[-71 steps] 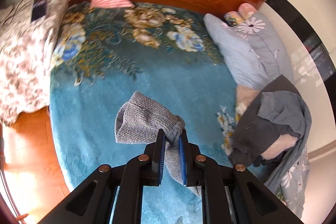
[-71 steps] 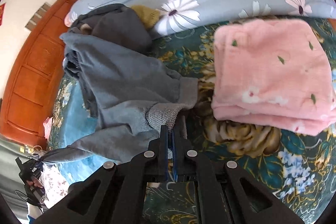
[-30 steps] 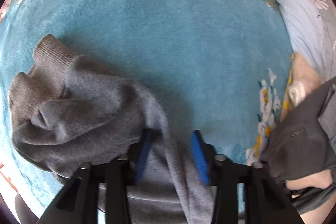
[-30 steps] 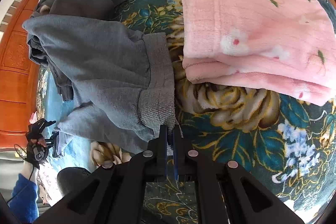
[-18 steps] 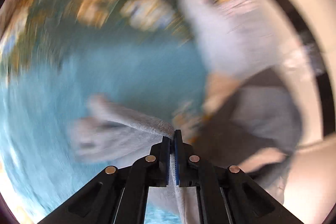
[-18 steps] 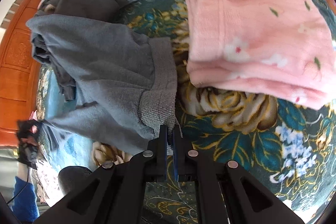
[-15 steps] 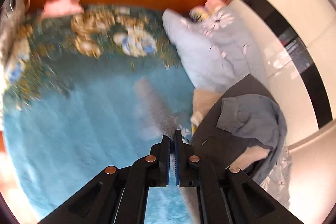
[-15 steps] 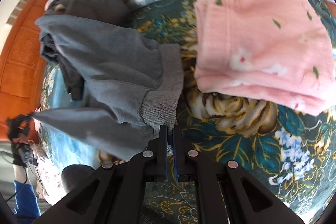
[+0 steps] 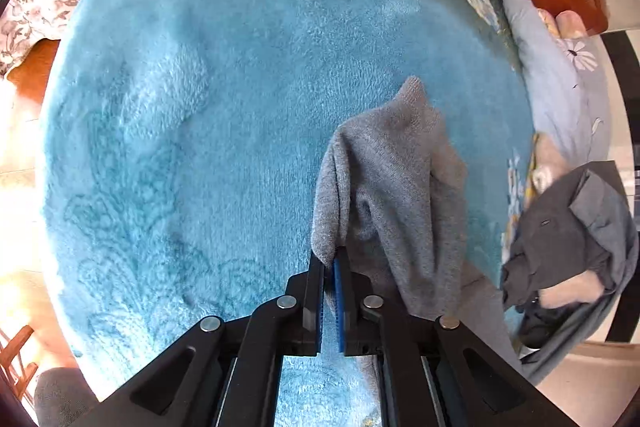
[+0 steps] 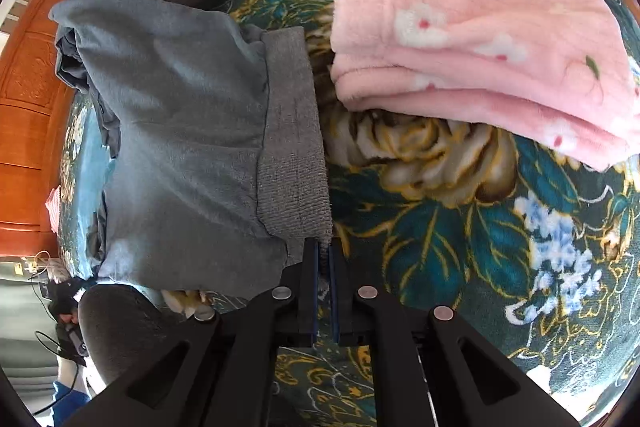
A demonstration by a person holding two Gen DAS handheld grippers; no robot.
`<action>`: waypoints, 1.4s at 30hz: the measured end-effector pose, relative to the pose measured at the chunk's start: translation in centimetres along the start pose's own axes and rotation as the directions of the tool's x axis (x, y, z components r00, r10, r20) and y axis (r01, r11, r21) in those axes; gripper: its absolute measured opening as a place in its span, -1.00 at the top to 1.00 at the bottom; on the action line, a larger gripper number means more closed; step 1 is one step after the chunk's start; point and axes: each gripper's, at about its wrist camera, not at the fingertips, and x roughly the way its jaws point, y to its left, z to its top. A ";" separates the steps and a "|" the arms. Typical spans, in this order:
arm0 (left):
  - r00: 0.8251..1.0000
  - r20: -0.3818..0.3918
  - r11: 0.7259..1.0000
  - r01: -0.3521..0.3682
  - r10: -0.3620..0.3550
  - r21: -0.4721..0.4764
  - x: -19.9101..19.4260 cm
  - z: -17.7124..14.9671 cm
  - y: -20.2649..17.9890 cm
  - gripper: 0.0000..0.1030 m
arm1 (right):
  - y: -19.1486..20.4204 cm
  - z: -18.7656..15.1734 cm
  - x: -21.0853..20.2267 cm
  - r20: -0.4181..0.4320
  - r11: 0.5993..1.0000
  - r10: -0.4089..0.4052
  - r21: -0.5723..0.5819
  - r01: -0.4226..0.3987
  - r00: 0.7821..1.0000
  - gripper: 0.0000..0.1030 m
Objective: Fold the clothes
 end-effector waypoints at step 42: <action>0.948 0.288 0.963 -0.196 0.138 0.183 -1.6 11.4 -3.2 0.89 | 3.6 1.7 0.9 -0.043 0.985 -0.173 -0.027 0.172 0.984 0.91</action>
